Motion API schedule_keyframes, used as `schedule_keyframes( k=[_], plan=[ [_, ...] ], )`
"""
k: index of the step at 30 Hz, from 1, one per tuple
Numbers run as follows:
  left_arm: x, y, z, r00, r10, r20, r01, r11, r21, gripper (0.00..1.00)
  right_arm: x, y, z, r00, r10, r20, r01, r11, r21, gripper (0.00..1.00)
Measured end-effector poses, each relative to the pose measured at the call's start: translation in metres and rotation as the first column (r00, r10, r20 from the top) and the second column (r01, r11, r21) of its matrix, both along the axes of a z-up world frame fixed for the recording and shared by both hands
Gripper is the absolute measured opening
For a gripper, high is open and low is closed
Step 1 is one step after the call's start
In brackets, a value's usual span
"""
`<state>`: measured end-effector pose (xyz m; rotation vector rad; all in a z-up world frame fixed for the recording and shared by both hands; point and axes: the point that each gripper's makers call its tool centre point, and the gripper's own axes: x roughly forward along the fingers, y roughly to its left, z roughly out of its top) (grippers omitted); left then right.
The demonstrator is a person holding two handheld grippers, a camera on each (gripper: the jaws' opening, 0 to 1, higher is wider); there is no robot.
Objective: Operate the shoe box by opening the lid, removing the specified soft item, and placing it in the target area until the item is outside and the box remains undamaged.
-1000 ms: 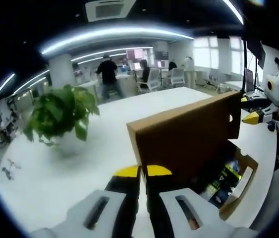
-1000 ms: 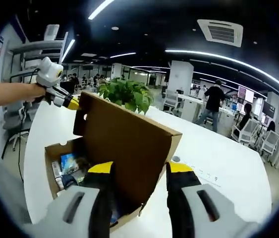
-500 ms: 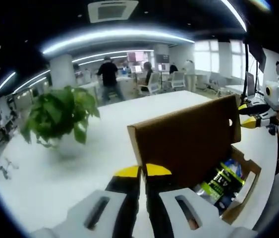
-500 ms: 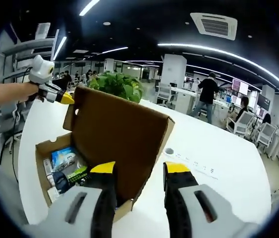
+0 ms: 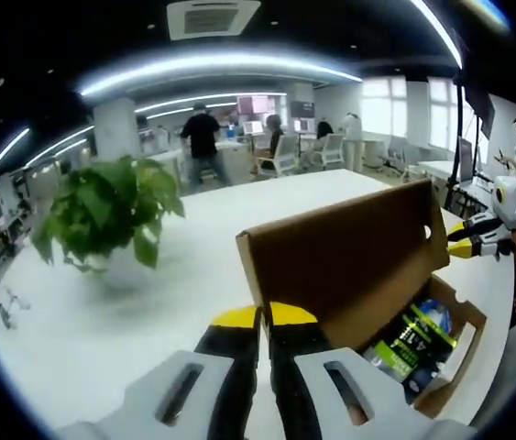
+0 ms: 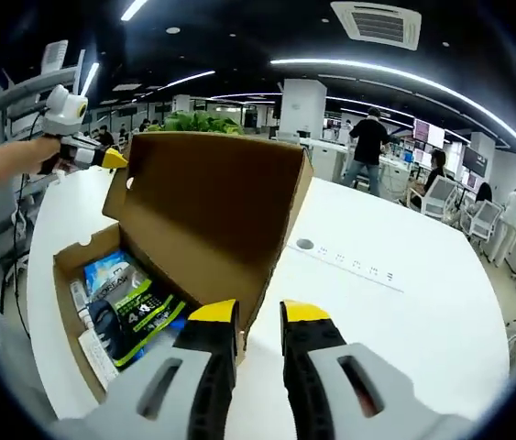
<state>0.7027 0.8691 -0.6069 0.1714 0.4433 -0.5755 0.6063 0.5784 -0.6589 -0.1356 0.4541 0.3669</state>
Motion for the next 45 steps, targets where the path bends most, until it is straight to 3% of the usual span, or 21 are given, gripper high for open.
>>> schedule_keyframes(
  k=[10,18,26,36,45],
  plan=[
    [0.007,-0.004,-0.004,1.0,0.008,-0.009,-0.008,1.0,-0.006,0.0,0.001,-0.002,-0.015,0.995,-0.063,-0.078,0.073,0.989,0.126,0.05],
    [0.017,-0.008,-0.008,1.0,0.006,-0.023,-0.006,1.0,-0.004,0.0,0.004,0.0,-0.022,0.99,-0.085,-0.113,0.103,0.98,0.17,0.01],
    [0.024,-0.01,-0.014,0.999,0.011,-0.039,-0.012,1.0,-0.006,0.0,0.006,-0.001,-0.024,0.991,-0.081,-0.104,0.096,0.984,0.15,0.0],
    [0.033,-0.009,-0.019,0.998,0.049,-0.042,-0.05,0.998,-0.034,0.0,0.007,0.002,-0.024,0.996,-0.055,-0.072,0.061,0.996,0.07,0.0],
    [0.018,-0.002,-0.037,0.995,0.062,-0.082,-0.063,0.998,-0.008,0.01,0.011,0.001,-0.023,0.997,-0.037,-0.071,0.039,0.999,0.032,0.0]
  ],
)
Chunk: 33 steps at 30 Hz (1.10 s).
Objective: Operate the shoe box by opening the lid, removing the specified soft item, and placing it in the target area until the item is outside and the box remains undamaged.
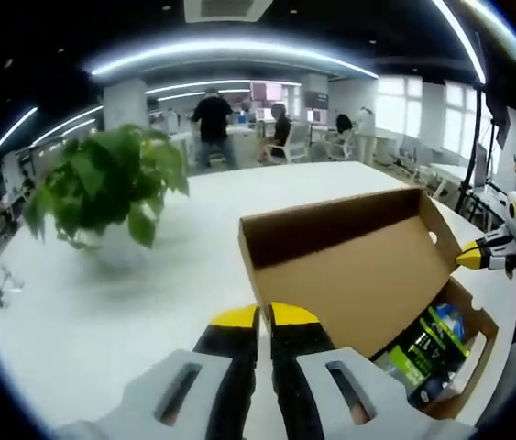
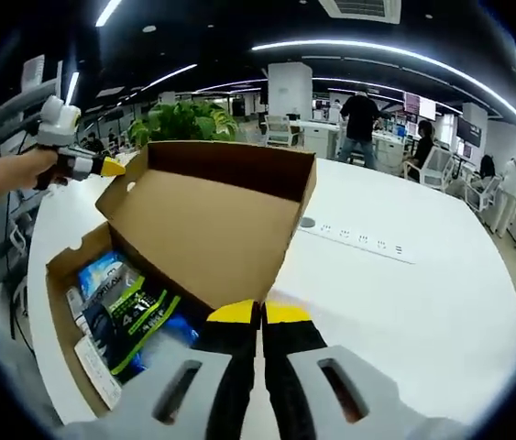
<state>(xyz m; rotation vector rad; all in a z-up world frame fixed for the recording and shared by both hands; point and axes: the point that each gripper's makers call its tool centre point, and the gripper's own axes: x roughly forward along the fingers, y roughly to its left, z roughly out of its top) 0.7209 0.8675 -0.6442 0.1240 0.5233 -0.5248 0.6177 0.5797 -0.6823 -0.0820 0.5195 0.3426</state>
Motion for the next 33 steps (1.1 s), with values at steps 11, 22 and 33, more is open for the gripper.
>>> schedule_keyframes(
  k=[11,22,33],
  plan=[
    [-0.027,0.011,-0.024,0.998,0.025,-0.056,-0.025,1.0,-0.01,0.02,0.006,-0.001,-0.002,1.0,0.02,-0.011,-0.02,0.999,-0.026,0.0],
    [-0.033,0.01,-0.028,0.998,0.031,-0.062,-0.032,0.999,-0.012,0.0,0.011,-0.001,-0.006,0.999,0.033,-0.024,-0.034,0.998,-0.043,0.0],
    [-0.028,0.008,-0.033,0.997,0.03,-0.066,-0.029,0.999,0.016,0.0,0.015,-0.003,-0.009,0.999,0.025,-0.045,-0.027,0.999,-0.033,0.01]
  ],
)
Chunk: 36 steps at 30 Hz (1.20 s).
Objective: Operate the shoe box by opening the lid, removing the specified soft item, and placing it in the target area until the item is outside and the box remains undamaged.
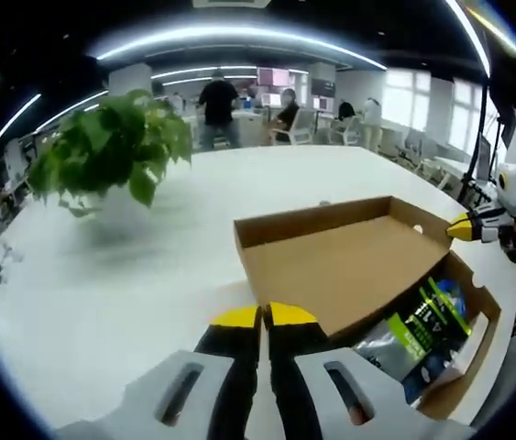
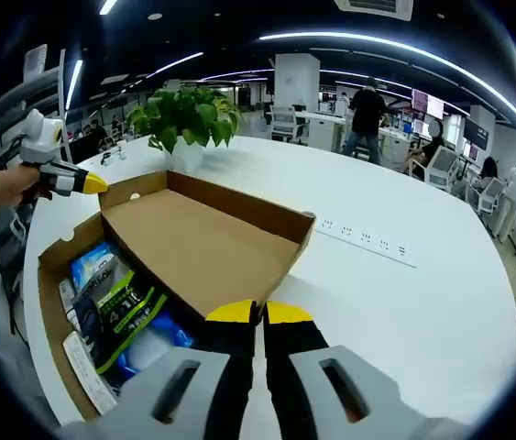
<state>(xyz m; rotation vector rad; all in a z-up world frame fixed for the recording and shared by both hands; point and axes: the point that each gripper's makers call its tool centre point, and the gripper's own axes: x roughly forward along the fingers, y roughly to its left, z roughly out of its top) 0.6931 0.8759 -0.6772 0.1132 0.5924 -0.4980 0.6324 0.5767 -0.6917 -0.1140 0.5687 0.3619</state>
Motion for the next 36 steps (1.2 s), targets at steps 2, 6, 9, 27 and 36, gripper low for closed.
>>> schedule_keyframes(
  k=[2,6,9,27,36],
  plan=[
    [0.0002,-0.0007,-0.0006,1.0,0.002,-0.002,-0.002,1.0,0.001,0.0,0.0009,-0.0004,-0.0008,1.0,0.0,-0.006,0.0,1.0,0.002,0.01],
    [0.0018,-0.0019,-0.0024,1.0,0.005,-0.011,-0.005,1.0,0.005,0.0,0.0027,-0.0004,-0.0023,1.0,-0.004,-0.019,0.004,1.0,0.007,0.01],
    [0.0037,-0.0032,-0.0041,1.0,0.0,-0.017,0.0,1.0,0.02,0.0,0.0031,0.0002,-0.0031,1.0,0.006,-0.023,-0.006,1.0,-0.005,0.01],
    [0.0054,-0.0049,-0.0083,1.0,0.008,-0.029,-0.007,0.999,0.033,0.0,0.0059,-0.0019,-0.0076,0.998,-0.026,-0.053,0.028,0.999,0.034,0.01],
    [0.0036,-0.0054,-0.0062,1.0,0.005,-0.03,-0.004,0.999,0.045,0.0,0.0045,-0.0016,-0.0049,0.999,-0.027,-0.047,0.029,0.999,0.044,0.02]
  ],
)
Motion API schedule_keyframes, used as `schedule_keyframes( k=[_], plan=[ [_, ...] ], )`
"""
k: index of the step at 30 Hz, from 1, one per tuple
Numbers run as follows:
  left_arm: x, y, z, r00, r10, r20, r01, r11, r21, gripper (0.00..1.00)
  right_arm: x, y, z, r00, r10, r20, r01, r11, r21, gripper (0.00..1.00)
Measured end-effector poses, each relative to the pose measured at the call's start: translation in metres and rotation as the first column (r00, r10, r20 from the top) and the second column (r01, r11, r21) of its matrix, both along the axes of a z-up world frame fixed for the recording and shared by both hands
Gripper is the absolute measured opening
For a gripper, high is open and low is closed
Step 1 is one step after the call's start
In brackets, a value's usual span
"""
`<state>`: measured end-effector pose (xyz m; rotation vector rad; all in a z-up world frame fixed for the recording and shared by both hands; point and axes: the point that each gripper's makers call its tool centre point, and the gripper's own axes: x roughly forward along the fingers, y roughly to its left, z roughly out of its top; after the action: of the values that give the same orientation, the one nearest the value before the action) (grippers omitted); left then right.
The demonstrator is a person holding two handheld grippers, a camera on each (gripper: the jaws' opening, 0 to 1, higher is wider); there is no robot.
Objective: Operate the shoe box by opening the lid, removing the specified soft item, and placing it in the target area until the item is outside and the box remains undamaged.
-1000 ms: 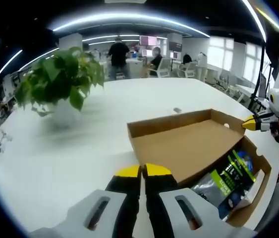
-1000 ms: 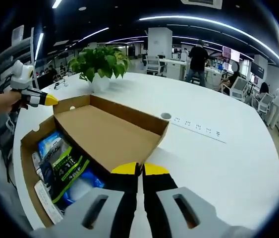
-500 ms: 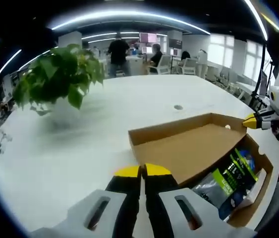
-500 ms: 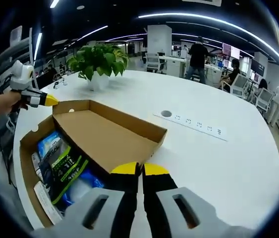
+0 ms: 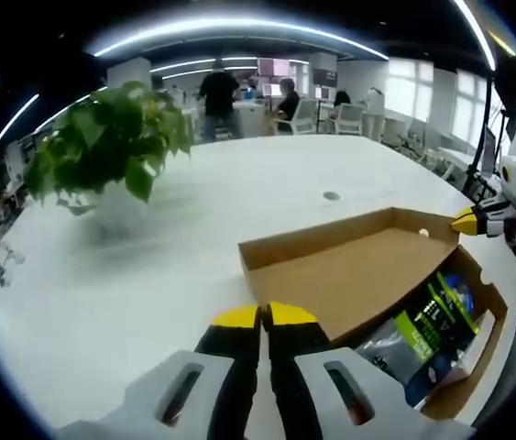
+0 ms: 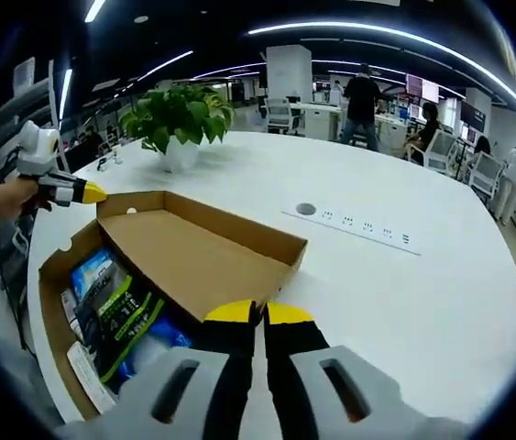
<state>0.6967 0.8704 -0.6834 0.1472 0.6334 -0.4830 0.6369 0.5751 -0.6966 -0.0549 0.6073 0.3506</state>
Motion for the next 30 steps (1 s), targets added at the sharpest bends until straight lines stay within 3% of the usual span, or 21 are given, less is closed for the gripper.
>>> schedule_keyframes(
  k=[17,24,30],
  plan=[
    [-0.015,-0.003,0.013,1.0,-0.001,0.007,0.001,1.0,-0.005,0.06,-0.022,0.003,0.016,0.999,0.03,0.014,-0.03,0.999,0.022,0.12],
    [-0.027,-0.008,0.019,1.0,-0.014,0.008,0.014,1.0,-0.012,0.11,-0.035,0.014,0.03,0.996,0.079,0.044,-0.08,0.997,0.015,0.15],
    [-0.04,-0.009,0.019,1.0,-0.017,-0.008,0.017,0.999,-0.035,0.15,-0.047,0.029,0.028,0.991,0.128,0.026,-0.128,0.992,0.008,0.16]
  ],
)
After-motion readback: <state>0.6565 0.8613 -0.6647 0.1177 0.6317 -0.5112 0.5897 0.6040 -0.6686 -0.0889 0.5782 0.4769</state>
